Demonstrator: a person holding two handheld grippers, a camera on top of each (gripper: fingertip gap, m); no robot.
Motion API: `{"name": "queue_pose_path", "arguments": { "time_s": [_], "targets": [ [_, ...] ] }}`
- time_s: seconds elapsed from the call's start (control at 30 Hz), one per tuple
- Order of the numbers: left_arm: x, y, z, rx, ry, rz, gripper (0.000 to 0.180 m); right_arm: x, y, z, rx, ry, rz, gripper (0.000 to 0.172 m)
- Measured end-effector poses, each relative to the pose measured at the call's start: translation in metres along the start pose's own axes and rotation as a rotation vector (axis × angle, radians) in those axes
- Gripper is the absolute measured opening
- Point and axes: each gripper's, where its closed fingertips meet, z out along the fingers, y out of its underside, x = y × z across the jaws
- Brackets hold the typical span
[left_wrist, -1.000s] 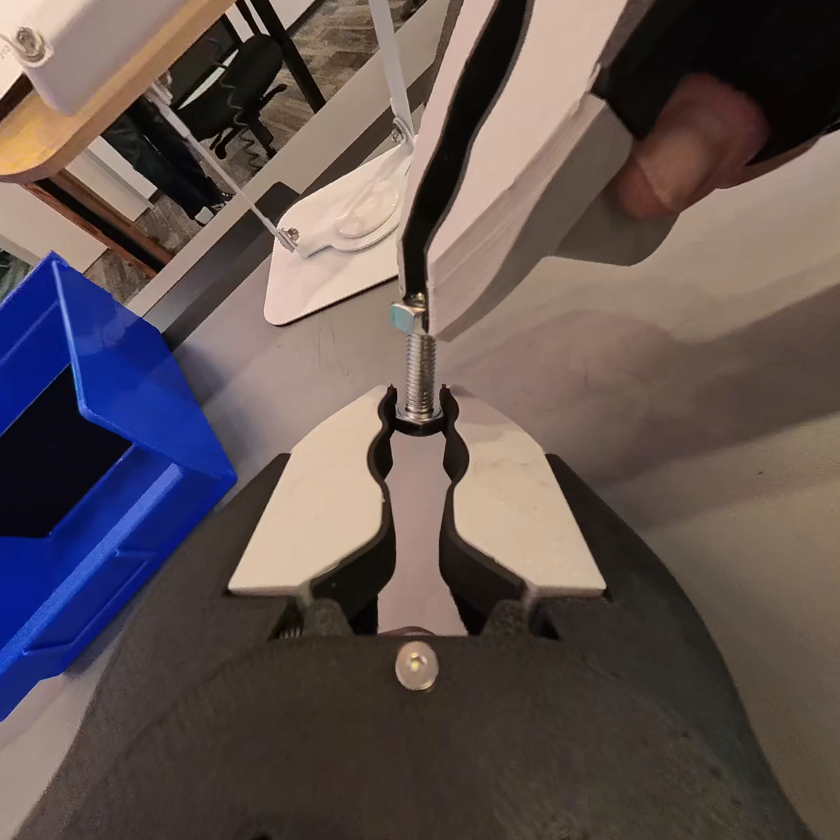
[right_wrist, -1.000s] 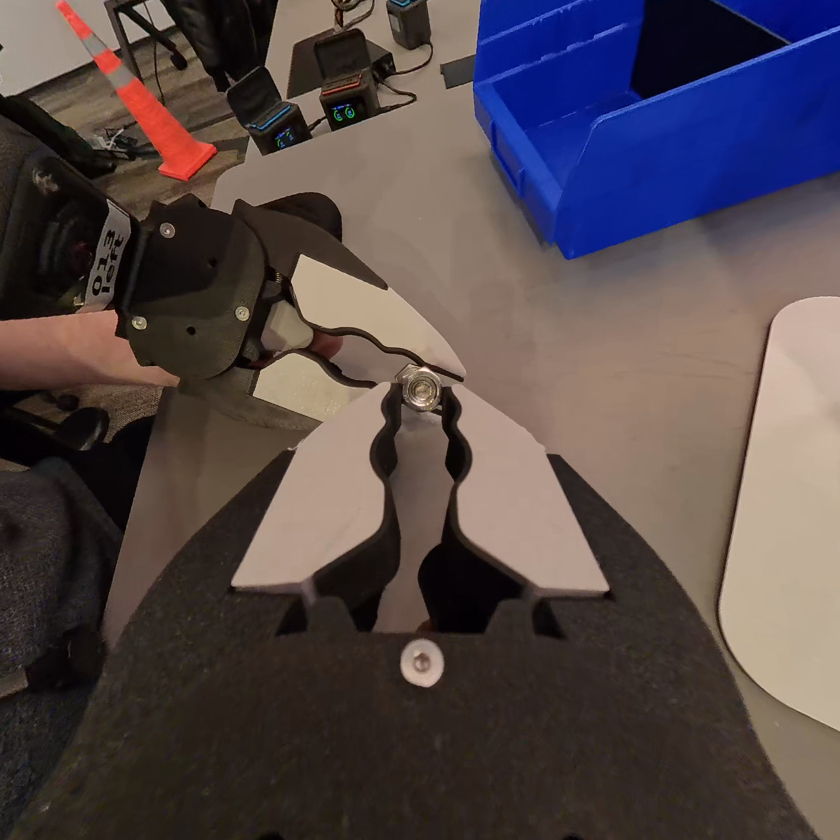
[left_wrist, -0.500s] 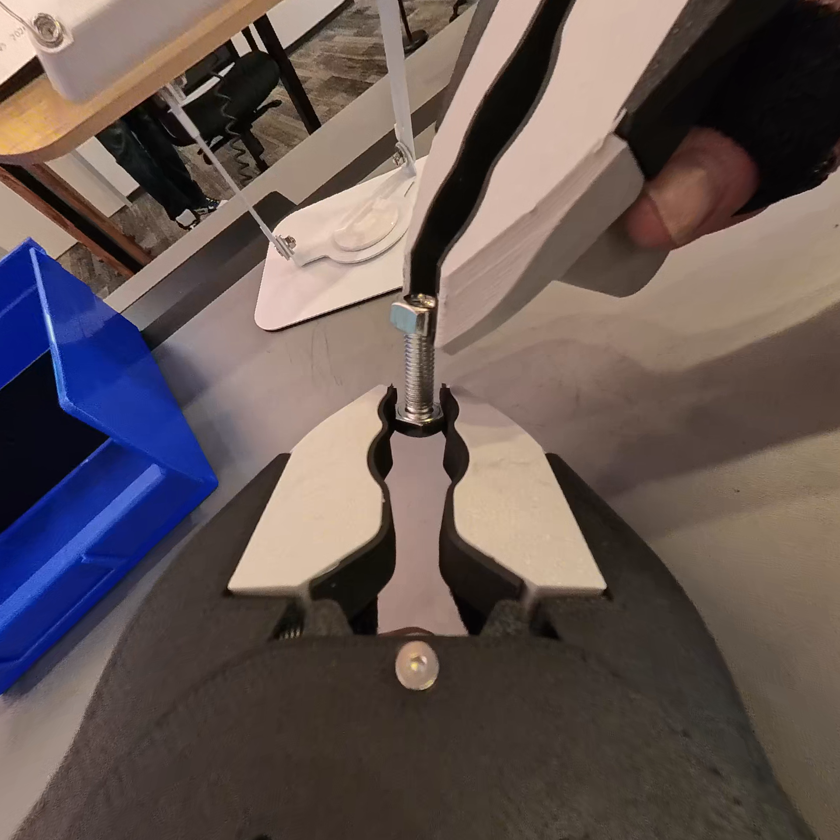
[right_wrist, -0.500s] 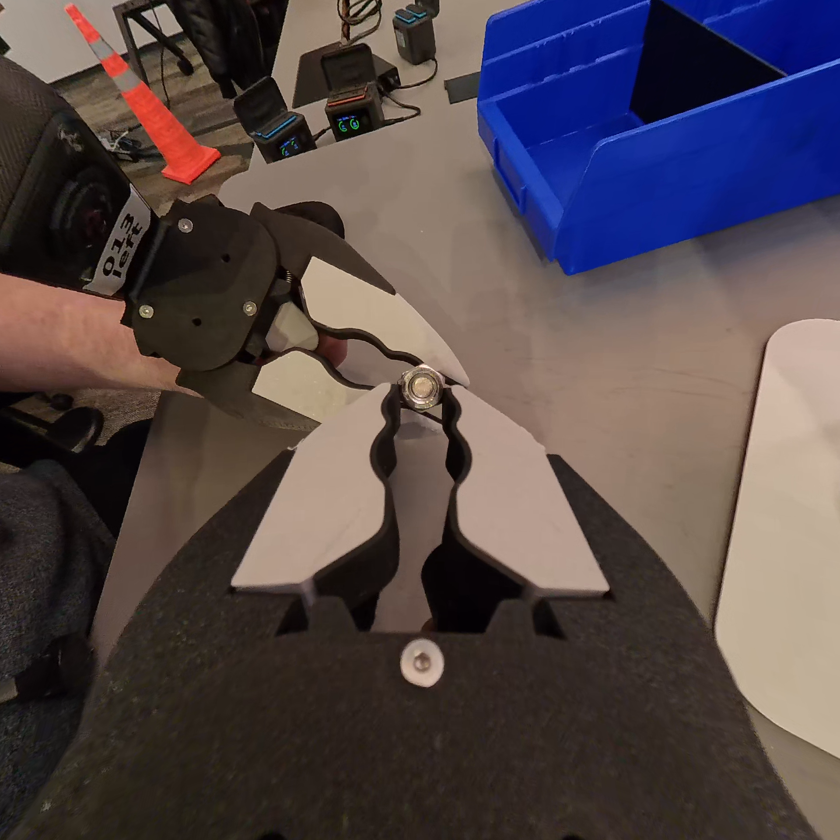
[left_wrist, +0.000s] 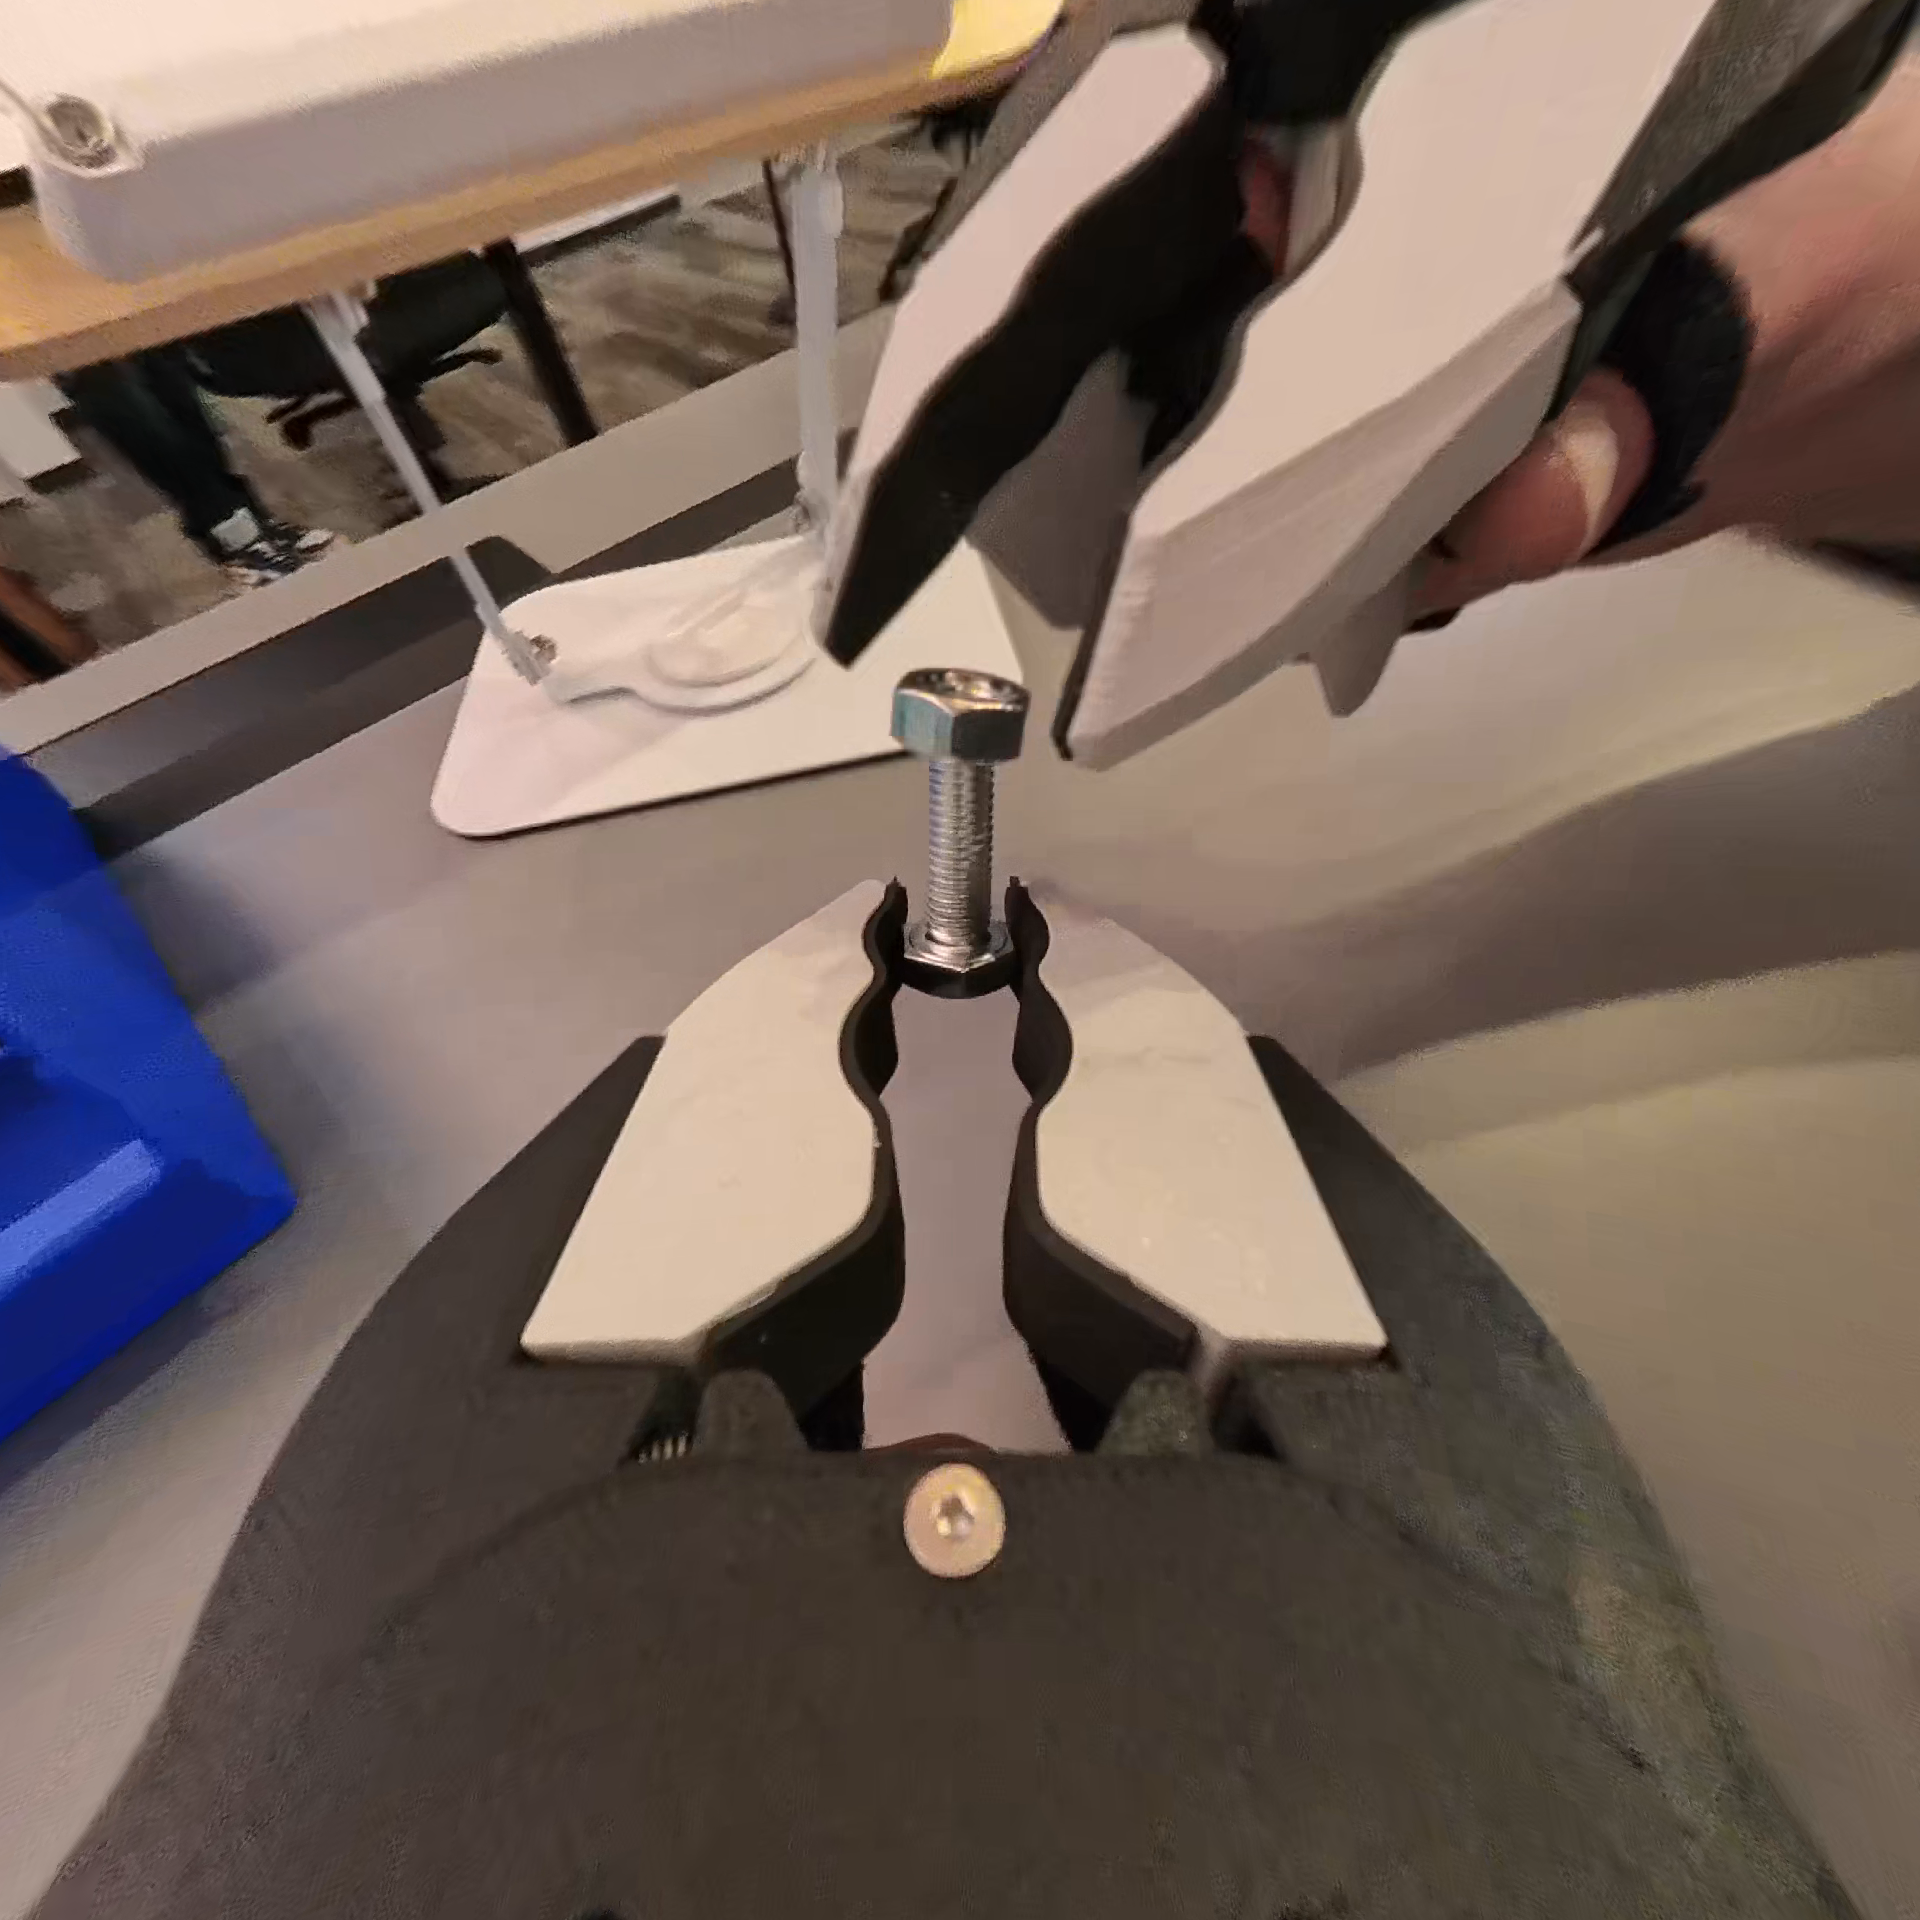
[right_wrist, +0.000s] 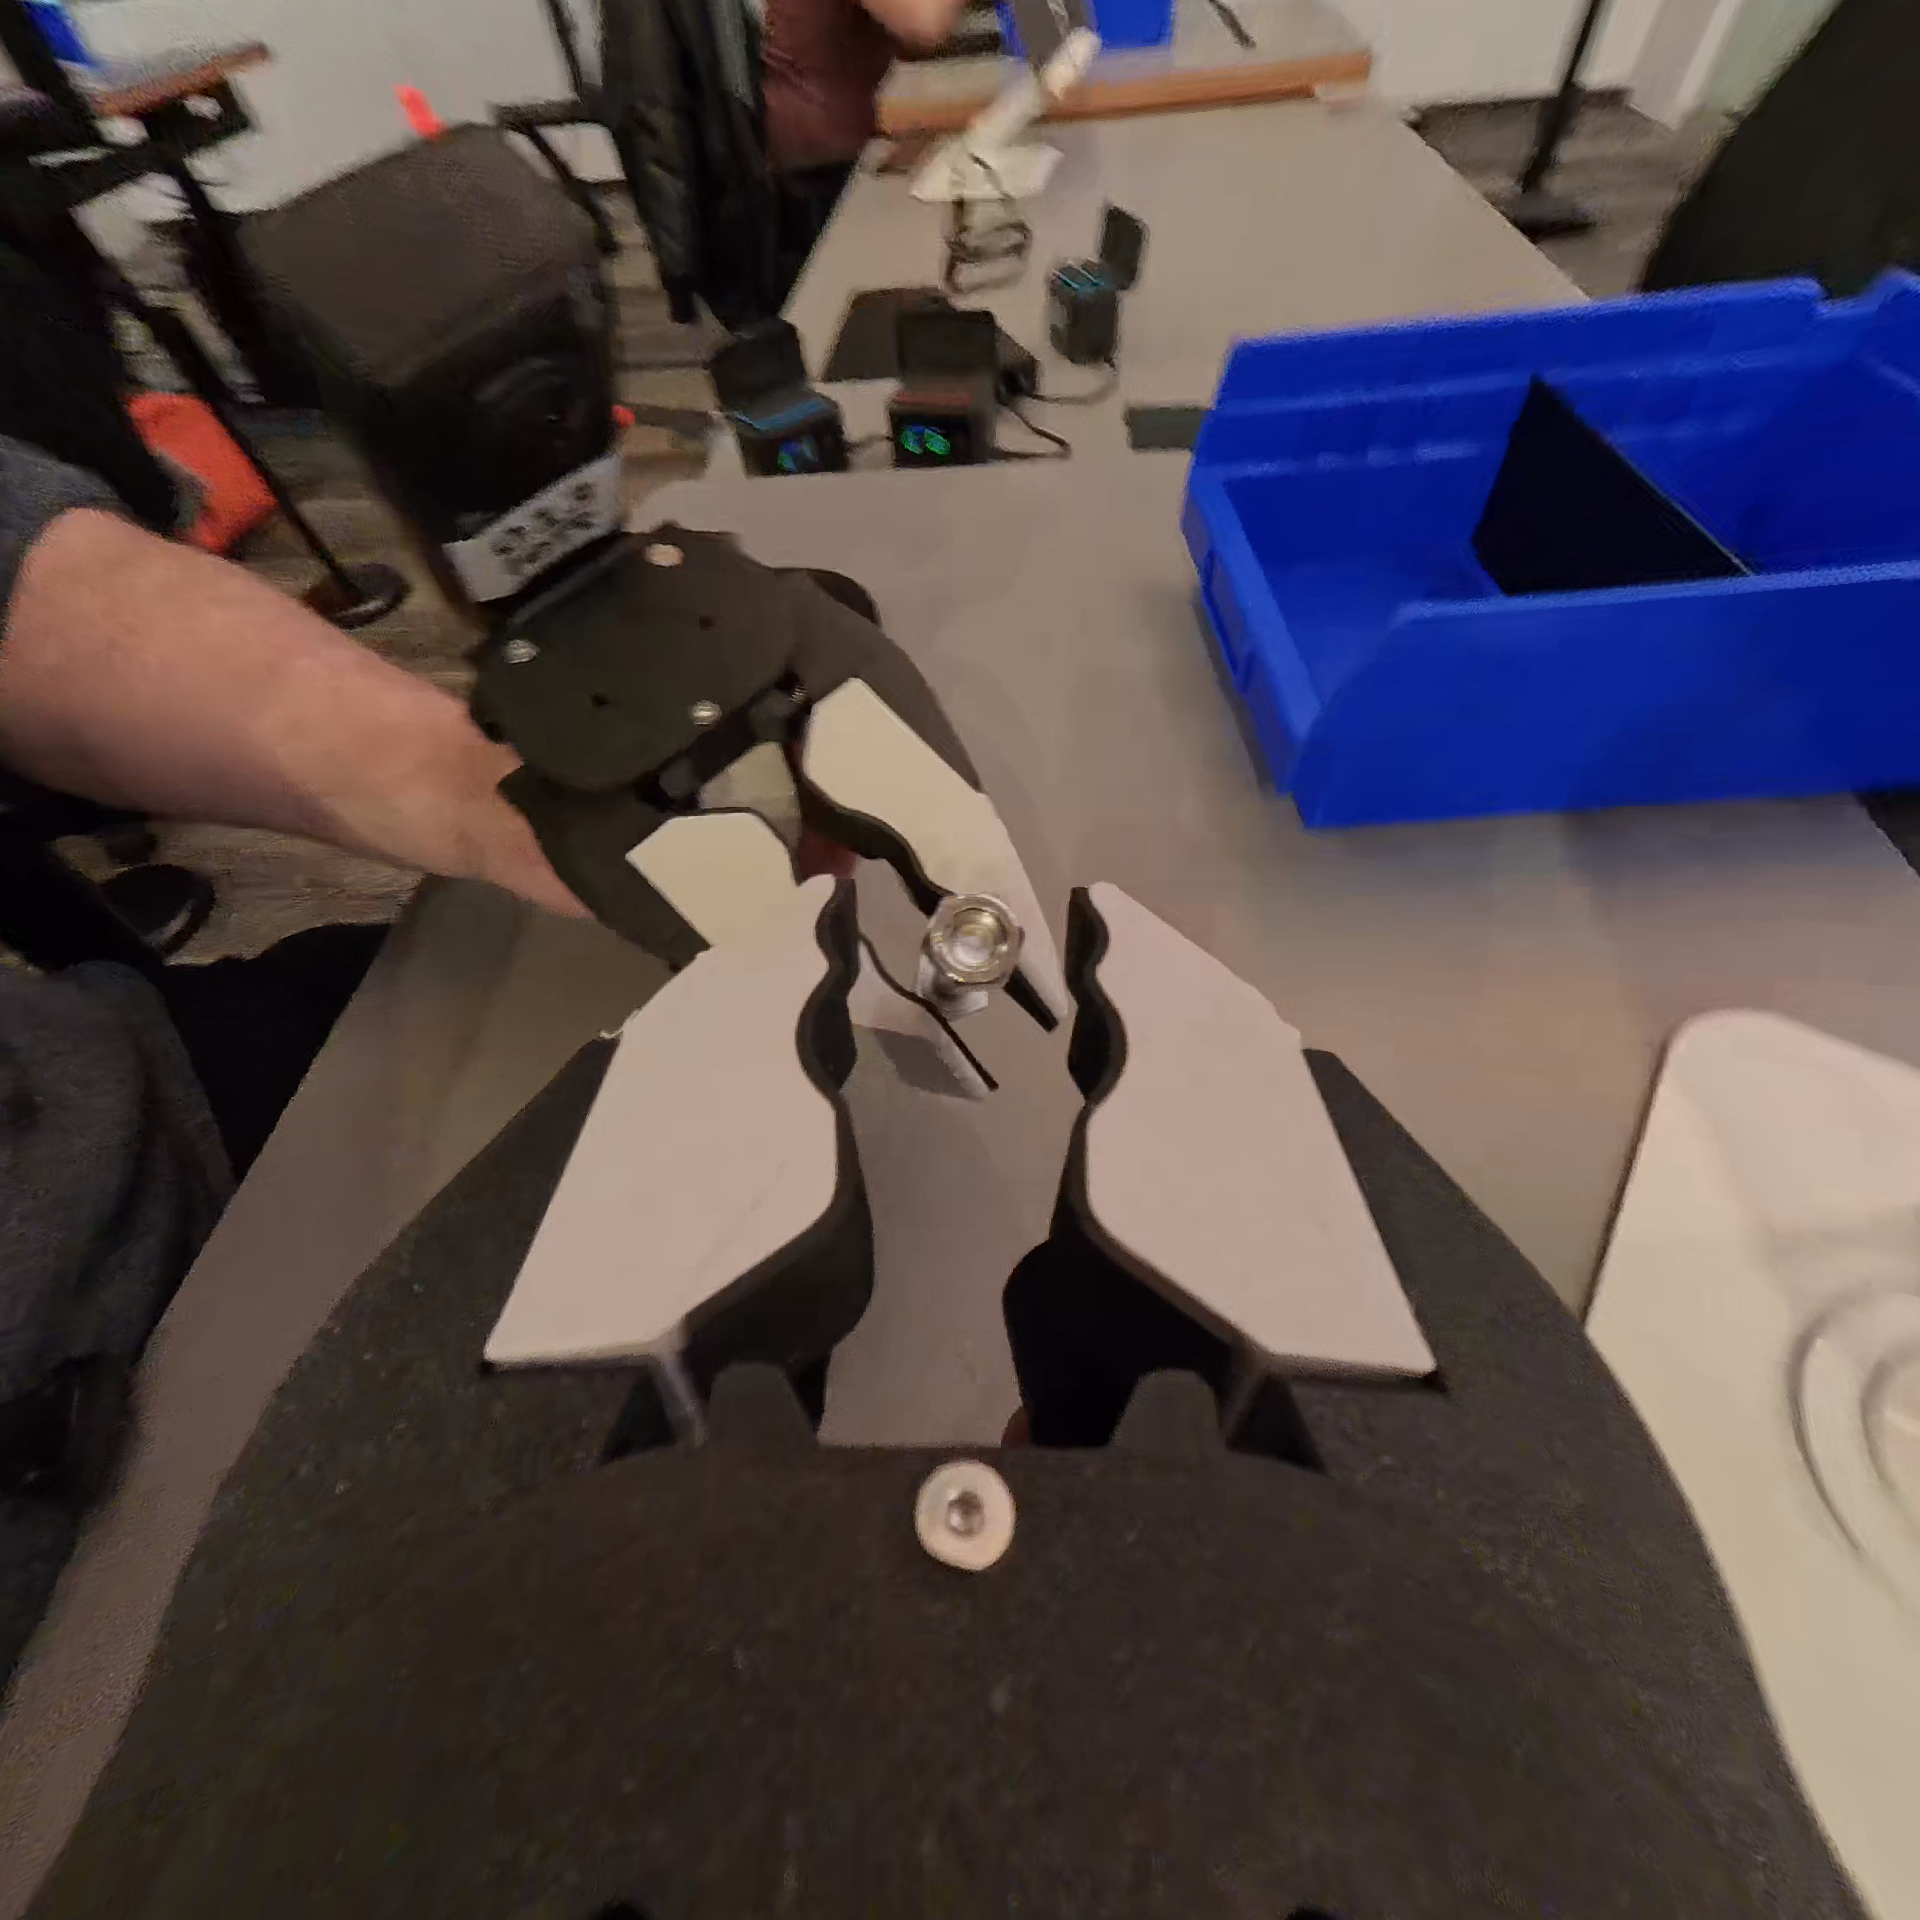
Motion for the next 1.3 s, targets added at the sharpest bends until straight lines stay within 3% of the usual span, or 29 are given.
{"name": "queue_pose_path", "arguments": {
  "time_s": [0.2, 0.5, 0.7, 1.03, 1.3],
  "targets": [
    [0.013, -0.013, -0.004, 0.094, 0.145, -0.105, 0.018, -0.010, -0.008, -0.002, 0.092, -0.123, -0.062, 0.031],
    [0.026, -0.021, -0.007, 0.122, 0.242, -0.104, 0.018, -0.016, -0.005, -0.008, 0.066, -0.232, -0.117, 0.019],
    [0.021, -0.017, -0.004, 0.090, 0.171, -0.064, 0.018, -0.013, -0.003, -0.005, 0.061, -0.194, -0.072, 0.019],
    [-0.005, 0.004, 0.003, -0.082, -0.099, 0.044, 0.018, 0.007, 0.012, 0.008, 0.022, 0.098, 0.130, 0.018],
    [-0.007, 0.011, 0.006, -0.101, -0.121, 0.052, 0.018, 0.010, 0.018, 0.010, 0.037, 0.199, 0.211, 0.019]
  ]
}}
